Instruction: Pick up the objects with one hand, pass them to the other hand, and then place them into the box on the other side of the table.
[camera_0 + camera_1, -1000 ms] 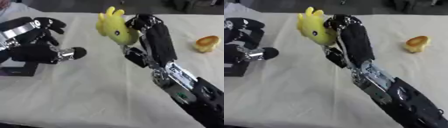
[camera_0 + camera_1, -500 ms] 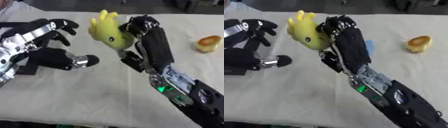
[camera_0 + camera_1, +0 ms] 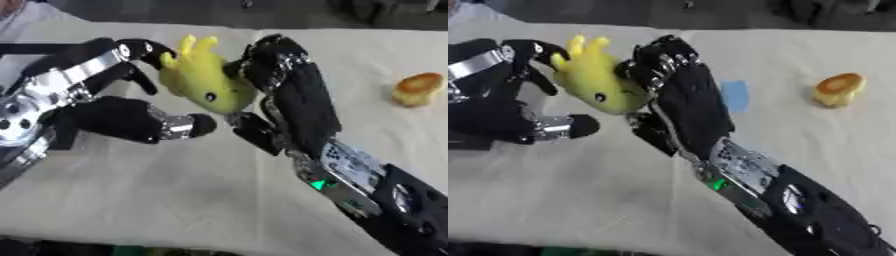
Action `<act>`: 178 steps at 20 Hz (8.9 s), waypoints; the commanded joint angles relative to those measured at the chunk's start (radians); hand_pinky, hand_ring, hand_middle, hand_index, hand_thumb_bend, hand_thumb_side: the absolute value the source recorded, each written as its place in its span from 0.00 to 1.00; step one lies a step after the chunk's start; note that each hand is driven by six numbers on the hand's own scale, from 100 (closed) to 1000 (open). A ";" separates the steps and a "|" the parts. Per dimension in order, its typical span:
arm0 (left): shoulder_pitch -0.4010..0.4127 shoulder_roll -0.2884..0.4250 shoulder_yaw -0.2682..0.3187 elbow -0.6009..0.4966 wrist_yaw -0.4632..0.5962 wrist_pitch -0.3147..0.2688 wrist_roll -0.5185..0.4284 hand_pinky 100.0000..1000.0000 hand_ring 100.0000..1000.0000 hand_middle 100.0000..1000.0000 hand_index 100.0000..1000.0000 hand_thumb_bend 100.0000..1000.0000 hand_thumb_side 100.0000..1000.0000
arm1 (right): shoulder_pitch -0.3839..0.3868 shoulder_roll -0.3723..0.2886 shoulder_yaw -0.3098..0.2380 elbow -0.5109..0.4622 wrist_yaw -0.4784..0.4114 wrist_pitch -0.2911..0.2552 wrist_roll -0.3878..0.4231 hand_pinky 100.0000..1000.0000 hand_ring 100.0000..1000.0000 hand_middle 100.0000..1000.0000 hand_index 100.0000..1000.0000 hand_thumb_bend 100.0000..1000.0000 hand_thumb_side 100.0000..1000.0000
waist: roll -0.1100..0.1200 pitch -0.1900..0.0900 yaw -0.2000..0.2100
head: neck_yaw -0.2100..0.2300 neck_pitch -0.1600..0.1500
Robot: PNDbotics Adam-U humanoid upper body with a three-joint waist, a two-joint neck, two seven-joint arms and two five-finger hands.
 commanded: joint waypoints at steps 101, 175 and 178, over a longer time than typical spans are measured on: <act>0.205 0.265 0.337 0.505 0.080 -0.152 0.517 0.61 0.15 0.15 0.24 0.00 0.10 | 0.129 -0.196 -0.183 -0.015 -0.019 0.057 -0.079 0.75 0.79 0.77 0.80 0.24 0.15 | -0.065 0.026 -0.124 | 0.241 -0.068; 0.549 -0.031 0.465 -0.011 0.271 -0.715 0.647 0.96 0.48 0.69 0.86 0.44 0.79 | 0.389 -0.665 -0.708 0.169 -0.369 0.345 0.963 1.00 0.94 0.91 0.88 0.33 0.00 | -0.103 0.105 0.032 | -0.137 -0.135; 0.557 -0.033 0.467 -0.011 0.271 -0.712 0.658 0.96 0.48 0.69 0.85 0.44 0.79 | 0.388 -0.659 -0.714 0.187 -0.316 0.340 0.995 1.00 0.95 0.92 0.88 0.34 0.00 | -0.103 0.110 0.038 | -0.143 -0.138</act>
